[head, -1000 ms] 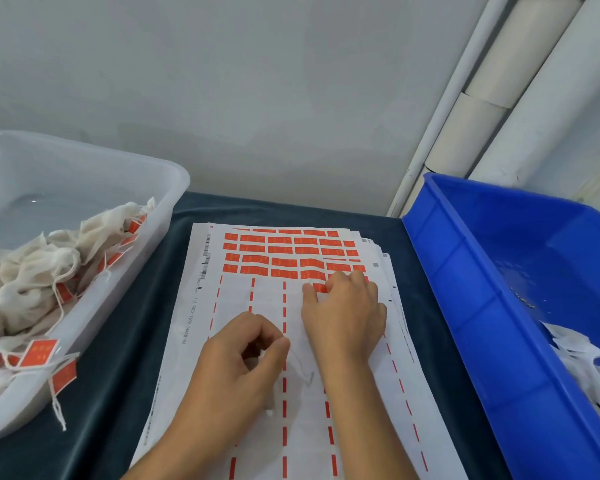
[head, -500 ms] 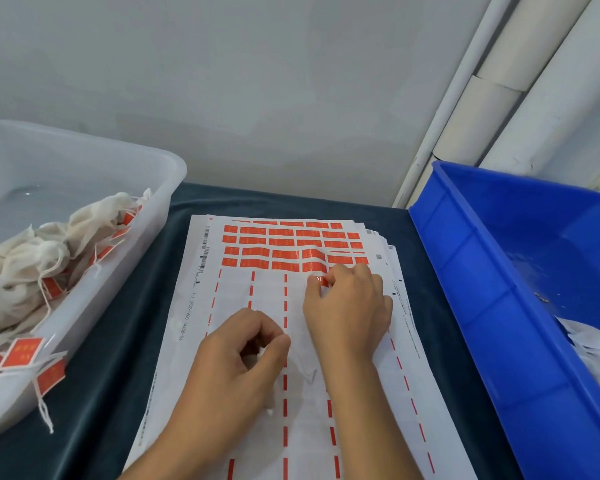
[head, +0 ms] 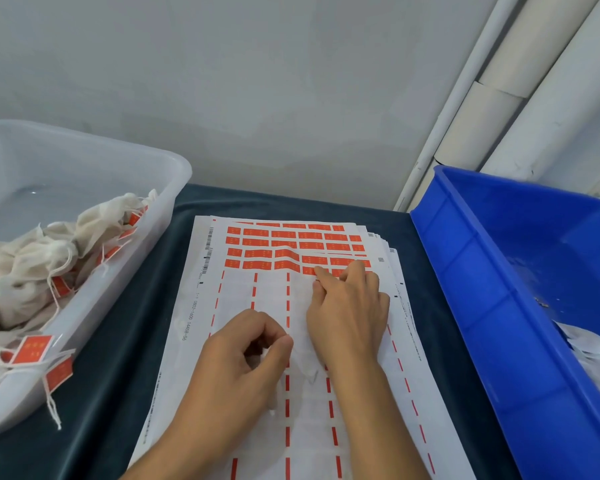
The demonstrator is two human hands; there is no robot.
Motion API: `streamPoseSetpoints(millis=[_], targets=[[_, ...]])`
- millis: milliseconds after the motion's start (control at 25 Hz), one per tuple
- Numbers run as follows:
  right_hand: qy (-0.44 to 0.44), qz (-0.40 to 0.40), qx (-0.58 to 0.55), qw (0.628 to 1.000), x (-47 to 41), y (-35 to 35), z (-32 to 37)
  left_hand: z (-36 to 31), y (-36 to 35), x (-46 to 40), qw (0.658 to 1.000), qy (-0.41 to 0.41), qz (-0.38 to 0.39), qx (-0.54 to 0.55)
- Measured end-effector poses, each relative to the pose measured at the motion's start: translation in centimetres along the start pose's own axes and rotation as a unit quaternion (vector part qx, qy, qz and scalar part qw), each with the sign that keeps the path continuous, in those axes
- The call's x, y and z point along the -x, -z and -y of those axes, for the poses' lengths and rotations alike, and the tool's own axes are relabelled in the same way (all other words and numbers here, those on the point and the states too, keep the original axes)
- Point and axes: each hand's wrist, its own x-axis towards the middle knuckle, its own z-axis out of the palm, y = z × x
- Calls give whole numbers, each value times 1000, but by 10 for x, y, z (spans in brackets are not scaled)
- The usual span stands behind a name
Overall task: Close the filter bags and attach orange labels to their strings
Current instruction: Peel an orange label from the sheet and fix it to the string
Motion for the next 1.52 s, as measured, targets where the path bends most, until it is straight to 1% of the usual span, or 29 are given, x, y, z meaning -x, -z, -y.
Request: streamPoseSetpoints(millis=[80, 120, 160, 240, 280, 360, 520, 640, 760, 840, 960, 1080, 1400, 1520], targets=[[-23, 4, -73, 997, -5, 8, -11, 1, -1, -1, 1000, 4, -4, -1], [-51, -10, -114, 992, -7, 11, -17, 2, -1, -2, 1000, 7, -6, -2], [-80, -29, -129, 988, -7, 13, -21, 3, -2, -2, 1000, 10, -7, -6], [-105, -55, -75, 990, -3, 13, -19, 6, -3, -2, 1000, 11, -7, -10], [-102, -63, -50, 992, 0, 12, -14, 7, -4, -2, 1000, 9, -5, -9], [-81, -68, -37, 994, 5, 9, -6, 6, -4, -2, 1000, 10, -4, -2], [-27, -59, -79, 995, 4, 4, -8, 5, -2, -3, 999, -4, -18, 28], [-29, -48, -87, 995, 4, 4, -7, -2, 0, -2, 996, -27, -47, 74], [-37, -35, -72, 996, 1, 6, -5, -5, 4, -2, 994, -45, -78, 68], [-38, -41, -75, 996, 2, 6, -3, -6, 7, -3, 991, -35, -103, 76], [-46, -48, -87, 994, 4, 5, -1, -4, 6, -7, 987, 6, -128, 100], [-58, -45, -96, 993, 0, 4, -2, 0, 2, -9, 987, 35, -123, 93], [-69, -51, -122, 989, -2, 2, -2, 7, 0, -7, 993, 14, -88, 74], [-57, -53, -98, 992, -1, 2, 2, 8, 0, -6, 993, 11, -81, 83]])
